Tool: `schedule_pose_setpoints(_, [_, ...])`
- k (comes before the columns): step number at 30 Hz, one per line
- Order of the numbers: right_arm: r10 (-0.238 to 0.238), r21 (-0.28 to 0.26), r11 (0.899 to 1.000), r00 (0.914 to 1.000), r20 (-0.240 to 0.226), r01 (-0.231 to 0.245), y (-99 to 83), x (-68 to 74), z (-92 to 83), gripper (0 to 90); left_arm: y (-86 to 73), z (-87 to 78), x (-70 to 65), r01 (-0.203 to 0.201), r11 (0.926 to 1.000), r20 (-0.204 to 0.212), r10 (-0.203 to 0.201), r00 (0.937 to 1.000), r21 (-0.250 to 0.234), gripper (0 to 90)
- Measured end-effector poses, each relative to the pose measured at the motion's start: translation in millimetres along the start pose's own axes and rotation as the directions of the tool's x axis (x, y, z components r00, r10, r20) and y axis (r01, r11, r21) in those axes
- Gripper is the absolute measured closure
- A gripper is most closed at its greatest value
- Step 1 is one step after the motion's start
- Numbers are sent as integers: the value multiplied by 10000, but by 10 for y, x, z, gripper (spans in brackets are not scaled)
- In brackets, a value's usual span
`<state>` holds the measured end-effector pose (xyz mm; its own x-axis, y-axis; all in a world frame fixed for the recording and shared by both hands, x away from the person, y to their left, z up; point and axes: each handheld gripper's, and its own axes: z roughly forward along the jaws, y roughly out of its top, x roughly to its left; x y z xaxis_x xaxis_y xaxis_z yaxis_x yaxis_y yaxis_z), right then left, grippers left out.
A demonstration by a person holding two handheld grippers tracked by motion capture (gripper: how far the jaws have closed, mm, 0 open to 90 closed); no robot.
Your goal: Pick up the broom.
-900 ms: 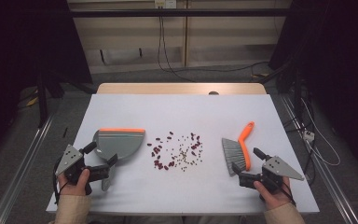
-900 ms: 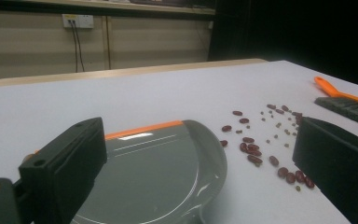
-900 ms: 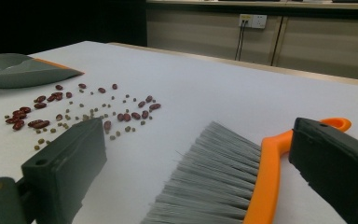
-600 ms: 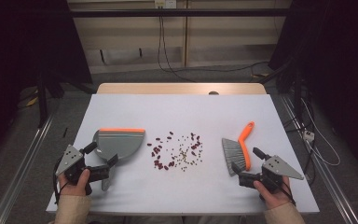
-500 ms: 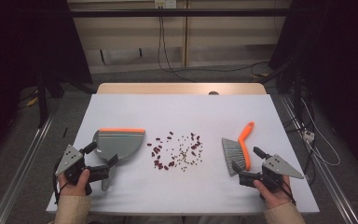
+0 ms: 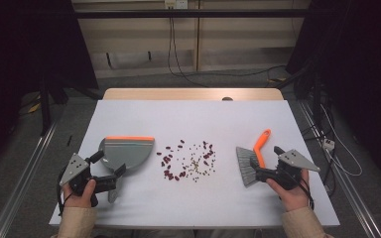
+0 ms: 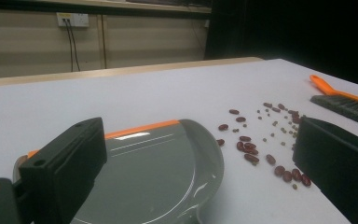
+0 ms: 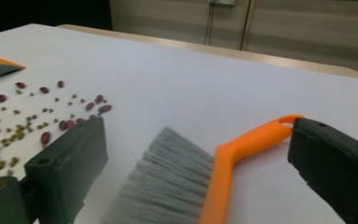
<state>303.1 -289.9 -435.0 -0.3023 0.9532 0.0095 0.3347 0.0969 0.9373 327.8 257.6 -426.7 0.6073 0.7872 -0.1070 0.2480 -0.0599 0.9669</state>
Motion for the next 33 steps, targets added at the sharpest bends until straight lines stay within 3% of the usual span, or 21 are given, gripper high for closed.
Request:
schedule_pose_setpoints(4, [721, 449, 9962, 9964, 445, -741, 83, -47, 124, 42, -8, -13, 15, 49, 10000, 20, -49, 10000, -20, 26])
schedule_pose_setpoints(6, [465, 885, 9946, 9955, 826, -538, 111, -55, 187, 81, -9, -15, 18, 100, 9999, 12, -100, 9999, -36, 26])
schedule_pose_setpoints(8, [790, 1117, 9898, 9935, 824, -880, 122, -76, 256, 127, -12, -15, 30, 101, 9999, 17, -101, 9999, -7, 26])
schedule_pose_setpoints(12, [568, 1678, 9829, 9917, 1154, -758, 122, -142, 421, 183, -17, -6, 30, 201, 9998, 60, -201, 9998, -18, 26])
schedule_pose_setpoints(17, [878, 2390, 9636, 9861, 1411, -1199, 93, -220, 582, 242, -22, -3, 35, 177, 9998, 81, -178, 9998, 41, 26])
schedule_pose_setpoints(29, [898, 2941, 9445, 9763, 1971, -1463, 85, -294, 772, 292, -33, 9, 43, 196, 9997, 153, -198, 9997, 142, 26])
schedule_pose_setpoints(30, [980, 3103, 9372, 9740, 2040, -1593, 77, -303, 799, 297, -34, 8, 43, 224, 9996, 150, -226, 9996, 145, 26])
schedule_pose_setpoints(33, [973, 3292, 9299, 9730, 2093, -1638, 58, -302, 827, 307, -34, 7, 46, 226, 9996, 138, -228, 9996, 152, 27])
